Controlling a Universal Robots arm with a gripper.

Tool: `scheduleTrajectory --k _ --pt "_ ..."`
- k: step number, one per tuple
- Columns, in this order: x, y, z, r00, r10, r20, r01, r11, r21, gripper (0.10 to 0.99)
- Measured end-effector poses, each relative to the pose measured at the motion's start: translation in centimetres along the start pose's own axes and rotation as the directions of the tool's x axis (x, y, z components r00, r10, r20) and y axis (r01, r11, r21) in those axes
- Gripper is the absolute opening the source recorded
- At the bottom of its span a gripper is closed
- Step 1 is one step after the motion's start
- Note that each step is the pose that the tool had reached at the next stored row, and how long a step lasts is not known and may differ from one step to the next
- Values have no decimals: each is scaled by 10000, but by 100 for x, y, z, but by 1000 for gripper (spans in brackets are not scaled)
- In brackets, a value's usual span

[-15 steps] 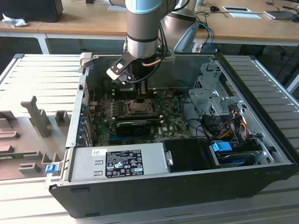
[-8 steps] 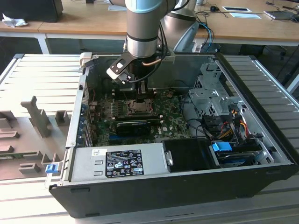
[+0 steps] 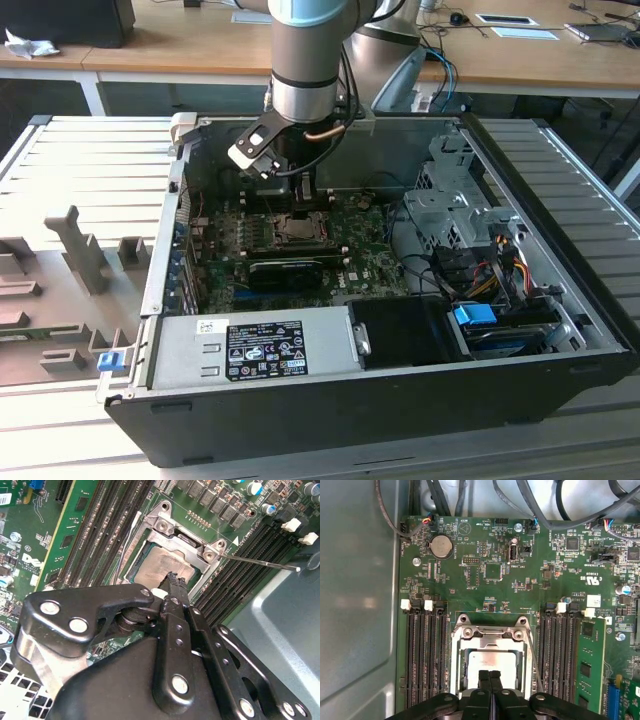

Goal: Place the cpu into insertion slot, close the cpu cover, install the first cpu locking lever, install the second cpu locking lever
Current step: 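Install the first cpu locking lever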

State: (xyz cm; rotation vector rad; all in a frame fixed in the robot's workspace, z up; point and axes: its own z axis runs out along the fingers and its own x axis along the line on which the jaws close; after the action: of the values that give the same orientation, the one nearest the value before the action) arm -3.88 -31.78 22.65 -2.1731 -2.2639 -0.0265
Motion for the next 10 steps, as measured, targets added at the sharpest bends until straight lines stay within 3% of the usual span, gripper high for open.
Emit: scheduleTrajectory --k 10 --pt "0 0 -11 10000 0 0 0 10000 0 106"
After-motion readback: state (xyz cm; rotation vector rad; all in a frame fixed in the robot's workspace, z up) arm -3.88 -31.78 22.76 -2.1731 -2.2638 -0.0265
